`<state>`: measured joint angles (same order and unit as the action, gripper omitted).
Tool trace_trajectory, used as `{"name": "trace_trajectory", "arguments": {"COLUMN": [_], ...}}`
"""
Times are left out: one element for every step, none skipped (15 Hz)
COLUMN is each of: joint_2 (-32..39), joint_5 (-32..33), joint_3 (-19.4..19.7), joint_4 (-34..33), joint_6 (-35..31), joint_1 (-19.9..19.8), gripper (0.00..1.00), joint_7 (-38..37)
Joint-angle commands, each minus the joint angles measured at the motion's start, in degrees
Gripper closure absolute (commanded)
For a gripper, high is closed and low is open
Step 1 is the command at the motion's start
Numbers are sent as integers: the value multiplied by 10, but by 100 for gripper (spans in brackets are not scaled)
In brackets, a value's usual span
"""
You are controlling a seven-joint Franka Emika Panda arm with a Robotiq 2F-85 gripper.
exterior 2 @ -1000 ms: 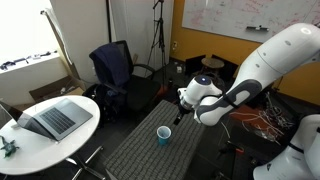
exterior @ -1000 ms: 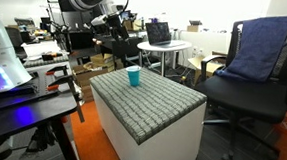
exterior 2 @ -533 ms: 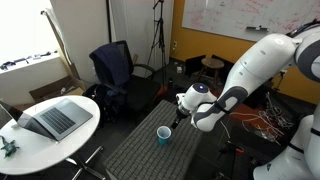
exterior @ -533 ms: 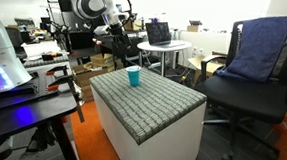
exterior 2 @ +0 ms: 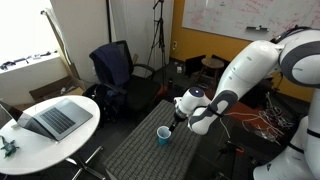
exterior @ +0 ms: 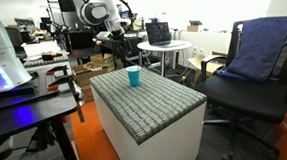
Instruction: Remove the marker from the cup and put it on the table
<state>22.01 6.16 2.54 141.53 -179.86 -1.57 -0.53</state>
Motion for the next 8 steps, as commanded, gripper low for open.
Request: {"name": "trace_trajectory", "arguments": {"joint_2": [24, 29, 35, 43, 49, 54, 61, 67], "joint_5": [-19, -19, -19, -18, -16, -14, -14, -13], "joint_3": [-12, -14, -24, -28, -29, -31, -32, -32], "joint_4": [-20, -25, -29, -33, -36, -39, -43, -47], "joint_6": [-16, -22, -27, -35, -45, -50, -52, -53], "joint_1": [-9, -10, -18, -22, -22, -24, -25, -25], "gripper": [0, 0, 0, 0, 0, 0, 0, 0], "joint_7": [11, 13, 18, 21, 22, 23, 23, 22]}}
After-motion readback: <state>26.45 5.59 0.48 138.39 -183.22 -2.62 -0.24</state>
